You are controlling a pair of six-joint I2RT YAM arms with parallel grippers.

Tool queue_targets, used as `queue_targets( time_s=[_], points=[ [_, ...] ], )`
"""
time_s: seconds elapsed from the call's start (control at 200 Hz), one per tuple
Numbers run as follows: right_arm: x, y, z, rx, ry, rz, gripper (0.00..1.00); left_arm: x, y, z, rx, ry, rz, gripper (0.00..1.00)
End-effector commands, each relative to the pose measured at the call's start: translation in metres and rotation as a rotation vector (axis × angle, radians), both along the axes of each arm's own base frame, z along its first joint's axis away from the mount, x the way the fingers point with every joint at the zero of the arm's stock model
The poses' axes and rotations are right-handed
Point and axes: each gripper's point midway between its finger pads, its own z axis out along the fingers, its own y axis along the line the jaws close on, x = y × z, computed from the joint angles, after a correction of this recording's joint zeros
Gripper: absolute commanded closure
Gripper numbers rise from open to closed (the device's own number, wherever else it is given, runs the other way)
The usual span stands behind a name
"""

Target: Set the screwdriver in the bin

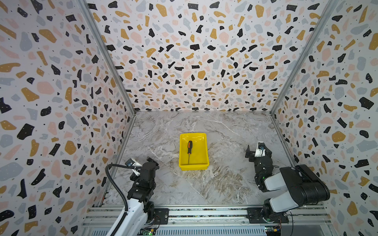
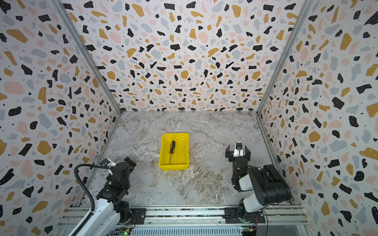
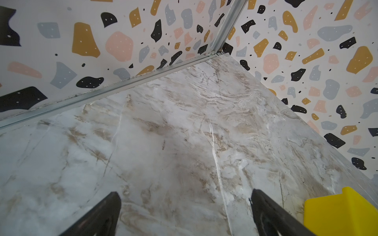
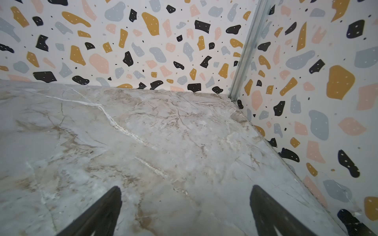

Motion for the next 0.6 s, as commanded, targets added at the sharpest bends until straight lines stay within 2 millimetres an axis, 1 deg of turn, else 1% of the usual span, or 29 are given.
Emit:
queue_targets(
  time_s=[0.0, 0.08, 0.165, 0.235, 0.34, 0.38, 0.395, 0.506, 0.596],
  points=[
    [0.003, 0.004, 0.015, 0.008, -0.052, 0.019, 0.01, 0.005, -0.002, 0.002, -0.021, -0.026, 0.001, 0.00],
    [0.003, 0.004, 0.015, 0.008, -0.051, 0.020, 0.01, 0.006, -0.002, 0.001, -0.042, -0.040, 0.012, 0.00],
    [0.003, 0.004, 0.015, 0.008, -0.051, 0.021, 0.01, 0.012, -0.004, 0.012, -0.040, -0.074, -0.002, 0.00],
    [0.003, 0.004, 0.014, 0.009, -0.050, 0.020, 0.01, 0.022, -0.007, 0.028, -0.036, -0.120, -0.019, 0.00],
    [0.003, 0.004, 0.014, 0.008, -0.051, 0.020, 0.01, 0.043, -0.020, 0.055, -0.053, -0.232, -0.087, 0.00],
    [0.003, 0.004, 0.014, 0.009, -0.051, 0.020, 0.01, 0.048, -0.021, 0.061, -0.058, -0.265, -0.089, 0.00],
    [0.003, 0.004, 0.015, 0.008, -0.052, 0.020, 0.01, 0.050, -0.021, 0.066, -0.059, -0.289, -0.087, 0.00],
    [0.003, 0.004, 0.015, 0.007, -0.052, 0.020, 0.01, 0.058, -0.011, 0.077, -0.005, -0.300, -0.023, 0.00],
    [0.003, 0.004, 0.015, 0.006, -0.052, 0.021, 0.01, 0.069, -0.011, 0.084, 0.123, -0.297, -0.060, 0.00]
  ],
)
